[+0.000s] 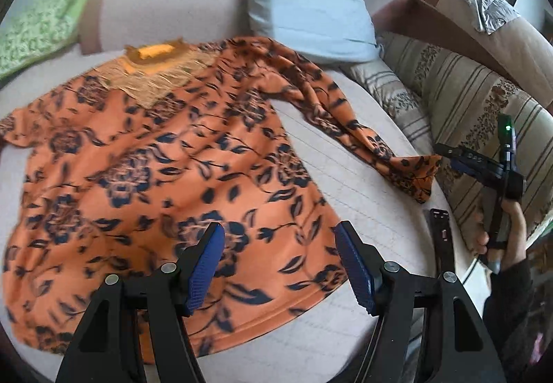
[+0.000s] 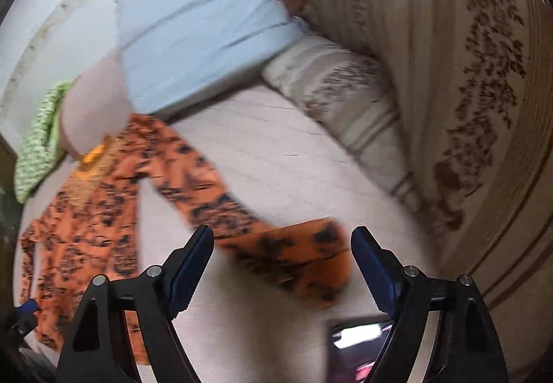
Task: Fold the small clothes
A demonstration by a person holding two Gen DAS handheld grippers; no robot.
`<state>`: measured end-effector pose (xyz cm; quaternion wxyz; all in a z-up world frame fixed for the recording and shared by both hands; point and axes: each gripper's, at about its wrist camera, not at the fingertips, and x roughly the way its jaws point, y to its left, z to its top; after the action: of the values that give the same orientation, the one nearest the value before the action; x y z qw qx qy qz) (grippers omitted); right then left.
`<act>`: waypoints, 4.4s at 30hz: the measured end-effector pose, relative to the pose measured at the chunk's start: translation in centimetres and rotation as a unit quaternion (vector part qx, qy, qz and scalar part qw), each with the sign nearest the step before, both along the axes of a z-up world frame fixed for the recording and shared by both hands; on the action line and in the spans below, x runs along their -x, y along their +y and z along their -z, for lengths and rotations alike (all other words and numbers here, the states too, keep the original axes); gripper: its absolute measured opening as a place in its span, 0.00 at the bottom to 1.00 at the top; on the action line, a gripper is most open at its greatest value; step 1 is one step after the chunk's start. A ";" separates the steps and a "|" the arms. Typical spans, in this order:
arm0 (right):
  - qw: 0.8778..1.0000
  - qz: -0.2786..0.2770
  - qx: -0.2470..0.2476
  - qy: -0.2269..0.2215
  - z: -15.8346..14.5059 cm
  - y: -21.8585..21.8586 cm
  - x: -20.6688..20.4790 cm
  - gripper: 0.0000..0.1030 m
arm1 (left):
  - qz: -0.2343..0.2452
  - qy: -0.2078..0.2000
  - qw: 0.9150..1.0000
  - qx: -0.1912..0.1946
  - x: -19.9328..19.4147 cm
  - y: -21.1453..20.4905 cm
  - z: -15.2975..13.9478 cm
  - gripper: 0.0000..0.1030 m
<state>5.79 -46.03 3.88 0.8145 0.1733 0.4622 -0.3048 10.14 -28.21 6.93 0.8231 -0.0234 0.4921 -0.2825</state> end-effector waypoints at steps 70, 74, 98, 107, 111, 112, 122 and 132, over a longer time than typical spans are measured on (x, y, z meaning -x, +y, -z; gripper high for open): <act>0.992 -0.076 -0.095 -0.041 9.1 6.7 -27.7 0.10 | -0.026 0.084 0.995 0.039 -12.1 11.7 9.3 0.10; 0.983 -0.110 -0.119 -0.091 6.8 7.7 -27.7 0.08 | -0.050 0.064 0.994 0.076 -10.9 14.4 5.8 0.10; 0.938 -0.077 -0.323 -0.102 11.5 8.7 -26.2 0.37 | -0.103 -0.003 0.994 0.039 -12.5 18.9 3.2 0.47; 0.949 -0.087 -0.299 -0.049 14.4 8.3 -28.3 0.07 | -0.048 0.115 0.992 0.032 -25.2 9.0 11.6 0.46; 0.955 -0.087 -0.280 -0.037 13.7 7.2 -27.6 0.07 | -0.026 0.136 0.990 0.004 -26.8 5.8 14.2 0.46; 0.951 -0.092 -0.294 -0.038 14.1 7.3 -28.0 0.09 | -0.023 0.127 0.992 -0.008 -26.6 5.3 14.3 0.46; 0.953 -0.109 -0.283 -0.004 15.4 7.9 -29.3 0.08 | -0.068 0.064 0.995 -0.036 -23.7 7.9 9.6 0.12; 0.955 -0.127 -0.261 -0.063 10.4 9.3 -27.4 0.42 | -0.133 0.057 0.989 -0.003 -14.3 19.8 5.9 0.47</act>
<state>33.21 -36.72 -6.55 0.8004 0.3383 0.4916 -0.0565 24.48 -8.37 1.00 0.8240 -0.1023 0.5315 -0.1674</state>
